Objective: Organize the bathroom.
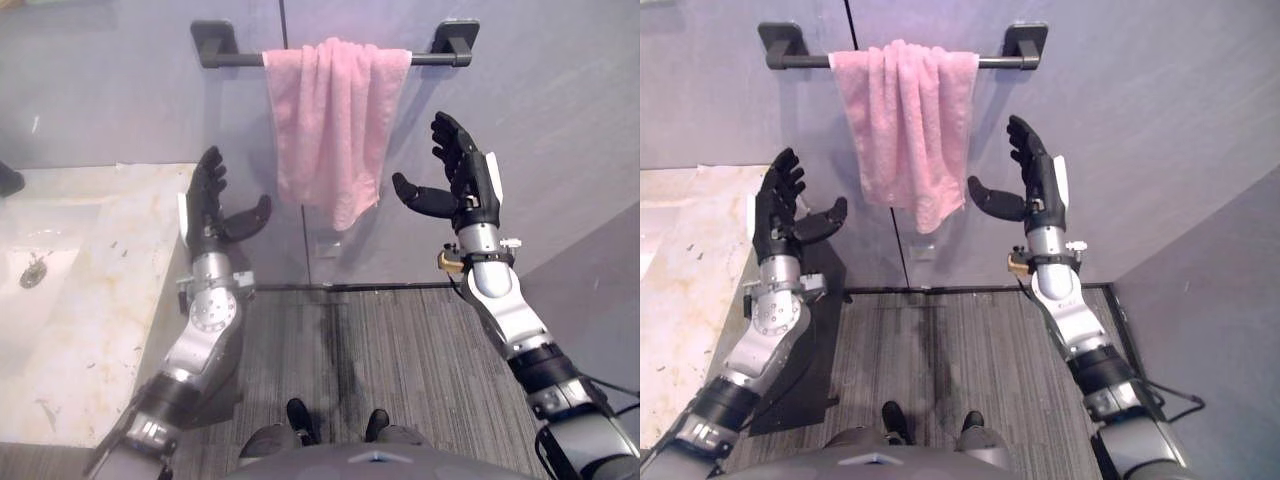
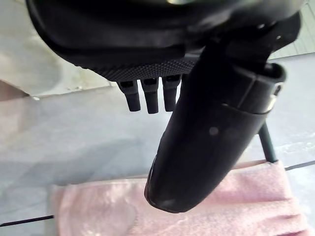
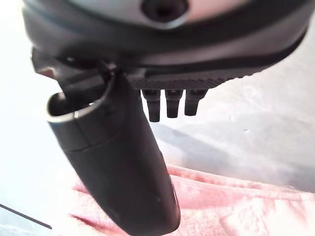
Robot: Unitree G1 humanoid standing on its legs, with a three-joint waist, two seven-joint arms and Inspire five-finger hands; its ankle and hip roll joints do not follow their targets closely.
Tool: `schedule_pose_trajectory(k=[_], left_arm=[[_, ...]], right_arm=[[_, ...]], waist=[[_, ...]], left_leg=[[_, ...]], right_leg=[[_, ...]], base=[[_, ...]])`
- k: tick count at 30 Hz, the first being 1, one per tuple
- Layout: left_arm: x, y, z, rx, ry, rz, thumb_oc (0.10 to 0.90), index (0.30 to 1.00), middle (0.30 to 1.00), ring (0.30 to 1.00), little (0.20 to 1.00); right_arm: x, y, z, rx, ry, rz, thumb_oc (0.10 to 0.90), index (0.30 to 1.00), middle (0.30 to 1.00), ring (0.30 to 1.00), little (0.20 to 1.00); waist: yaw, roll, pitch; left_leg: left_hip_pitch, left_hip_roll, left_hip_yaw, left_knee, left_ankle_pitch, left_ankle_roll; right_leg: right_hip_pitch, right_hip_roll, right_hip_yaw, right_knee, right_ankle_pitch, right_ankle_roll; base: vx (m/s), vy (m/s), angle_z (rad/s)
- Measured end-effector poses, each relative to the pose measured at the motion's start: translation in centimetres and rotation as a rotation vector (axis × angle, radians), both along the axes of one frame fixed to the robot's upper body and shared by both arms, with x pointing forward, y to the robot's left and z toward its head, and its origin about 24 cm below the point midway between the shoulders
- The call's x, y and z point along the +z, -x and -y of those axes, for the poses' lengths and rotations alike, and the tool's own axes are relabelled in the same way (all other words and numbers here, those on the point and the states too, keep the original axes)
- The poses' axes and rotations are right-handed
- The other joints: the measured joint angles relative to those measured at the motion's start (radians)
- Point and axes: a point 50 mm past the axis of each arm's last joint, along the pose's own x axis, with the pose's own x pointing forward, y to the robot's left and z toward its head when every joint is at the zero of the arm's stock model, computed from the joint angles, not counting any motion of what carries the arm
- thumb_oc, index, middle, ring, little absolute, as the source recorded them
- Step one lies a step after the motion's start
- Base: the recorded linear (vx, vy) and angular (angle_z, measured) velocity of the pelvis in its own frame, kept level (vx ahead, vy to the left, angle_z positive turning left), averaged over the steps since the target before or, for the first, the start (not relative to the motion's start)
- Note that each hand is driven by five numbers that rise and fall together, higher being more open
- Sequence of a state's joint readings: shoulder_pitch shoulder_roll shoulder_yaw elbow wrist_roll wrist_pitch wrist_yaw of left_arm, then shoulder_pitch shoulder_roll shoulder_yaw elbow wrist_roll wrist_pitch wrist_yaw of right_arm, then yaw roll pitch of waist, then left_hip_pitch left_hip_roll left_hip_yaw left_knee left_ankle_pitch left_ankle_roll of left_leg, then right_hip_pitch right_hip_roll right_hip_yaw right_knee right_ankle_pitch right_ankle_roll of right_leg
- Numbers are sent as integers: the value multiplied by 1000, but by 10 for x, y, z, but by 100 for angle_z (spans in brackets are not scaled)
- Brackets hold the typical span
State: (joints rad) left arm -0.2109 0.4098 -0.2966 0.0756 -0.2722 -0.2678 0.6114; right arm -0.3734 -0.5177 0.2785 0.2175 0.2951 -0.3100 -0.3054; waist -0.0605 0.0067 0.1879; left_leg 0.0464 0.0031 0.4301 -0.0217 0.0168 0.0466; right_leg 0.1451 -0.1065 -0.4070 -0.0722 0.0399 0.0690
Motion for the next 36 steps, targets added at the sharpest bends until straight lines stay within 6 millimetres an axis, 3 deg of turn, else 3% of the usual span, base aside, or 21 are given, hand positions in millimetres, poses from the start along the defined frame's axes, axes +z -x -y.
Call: schedule_pose_trajectory(k=[13,22,36], left_arm=[[17,-19,-2,6,-52,24,800,900,900,900,900],[17,-37,-6,28,-58,-33,800,900,900,900,900],[11,-55,-10,-58,33,-136,800,900,900,900,900]], right_arm=[[2,-20,-2,64,-40,-84,800,900,900,900,900],[7,-33,-15,163,2,-125,800,900,900,900,900],[21,-43,-20,194,50,-106,800,900,900,900,900]], waist=[[-28,6,-10],[-35,8,-11],[-57,8,-11]], left_leg=[[2,0,-3,-2,6,-2],[3,0,-3,-2,6,-2],[18,-7,-4,-20,10,1]], right_leg=[[2,1,0,1,1,1],[3,1,-1,2,1,1],[12,-4,-2,2,2,2]], base=[[46,-4,1],[32,-3,0],[23,2,0]])
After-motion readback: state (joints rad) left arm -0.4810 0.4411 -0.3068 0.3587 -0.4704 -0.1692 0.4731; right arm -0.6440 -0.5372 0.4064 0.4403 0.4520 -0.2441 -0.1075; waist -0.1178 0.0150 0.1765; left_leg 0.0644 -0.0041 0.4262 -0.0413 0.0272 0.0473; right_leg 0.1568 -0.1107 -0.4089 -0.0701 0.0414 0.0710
